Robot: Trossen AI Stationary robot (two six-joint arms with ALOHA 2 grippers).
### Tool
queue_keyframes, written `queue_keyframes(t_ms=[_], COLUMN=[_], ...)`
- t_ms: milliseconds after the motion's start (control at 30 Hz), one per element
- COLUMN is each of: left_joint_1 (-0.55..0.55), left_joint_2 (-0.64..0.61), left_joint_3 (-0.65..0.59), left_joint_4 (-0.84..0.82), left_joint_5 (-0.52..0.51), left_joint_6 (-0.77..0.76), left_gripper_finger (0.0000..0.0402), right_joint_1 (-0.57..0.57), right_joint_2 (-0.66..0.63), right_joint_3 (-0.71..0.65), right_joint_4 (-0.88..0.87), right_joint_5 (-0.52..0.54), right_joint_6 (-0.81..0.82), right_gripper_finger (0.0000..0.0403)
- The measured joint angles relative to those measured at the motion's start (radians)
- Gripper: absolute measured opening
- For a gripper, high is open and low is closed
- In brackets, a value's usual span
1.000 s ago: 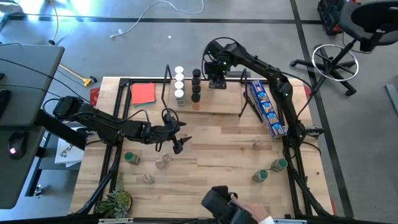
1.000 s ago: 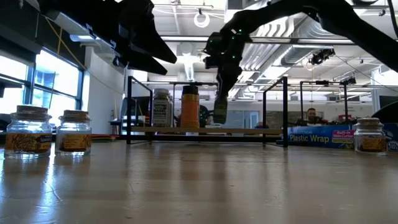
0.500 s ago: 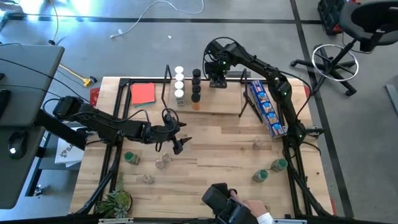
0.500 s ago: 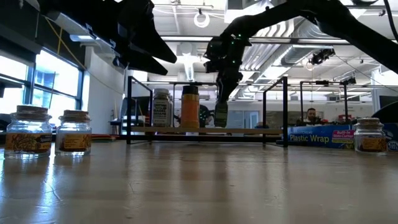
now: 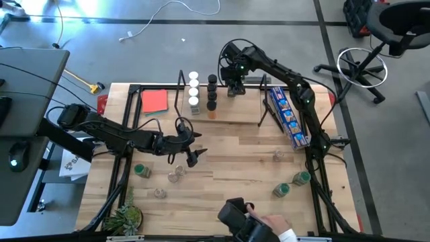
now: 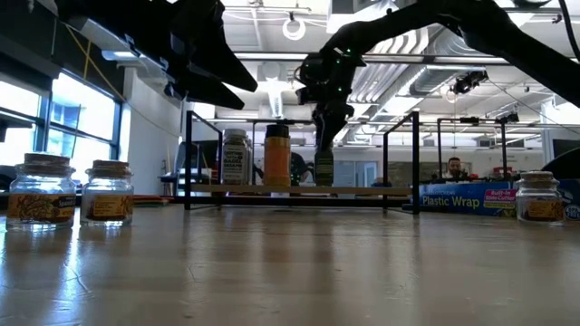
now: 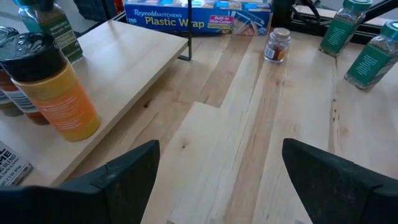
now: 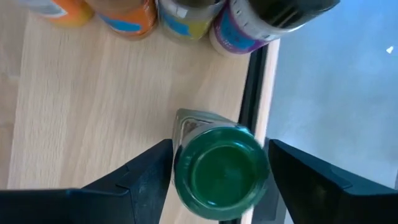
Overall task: Shelf spices
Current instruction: Put the green seasoning bottle on the shelf, then put the green seasoning bottle on the shelf aligned with the other green seasoning bottle
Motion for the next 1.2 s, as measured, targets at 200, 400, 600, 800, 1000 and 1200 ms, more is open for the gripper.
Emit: queue_keyframes(t_ms=[200, 400, 600, 800, 1000, 1200], left_joint_1=[-0.008, -0.065, -0.184, -0.301, -0.422, -0.503], left_joint_2=[-0.001, -0.066, -0.104, -0.065, -0.035, -0.026], left_joint_3=[0.009, 0.112, 0.34, 0.519, 0.527, 0.524], left_joint_4=[0.004, -0.222, -0.851, -1.378, -1.577, -1.597], left_joint_5=[0.0, -0.004, -0.013, 0.161, 0.439, 0.45], left_joint_6=[0.0, -0.036, -0.365, -0.937, -1.393, -1.614], left_gripper_finger=[0.0335, 0.0335, 0.0335, 0.0335, 0.0335, 0.0335], right_joint_1=[0.001, 0.033, 0.138, 0.295, 0.477, 0.582], right_joint_2=[-0.012, -0.169, -0.3, -0.361, -0.362, -0.362], right_joint_3=[0.111, 0.069, 0.069, 0.069, 0.068, 0.068], right_joint_4=[-0.04, -0.068, -0.177, -0.303, -0.324, -0.323], right_joint_5=[-0.048, -0.082, -0.144, -0.131, 0.04, 0.106], right_joint_6=[0.044, 0.147, 0.244, 0.512, 0.514, 0.513], right_gripper_finger=[0.0259, 0.0259, 0.0259, 0.0259, 0.0259, 0.0259])
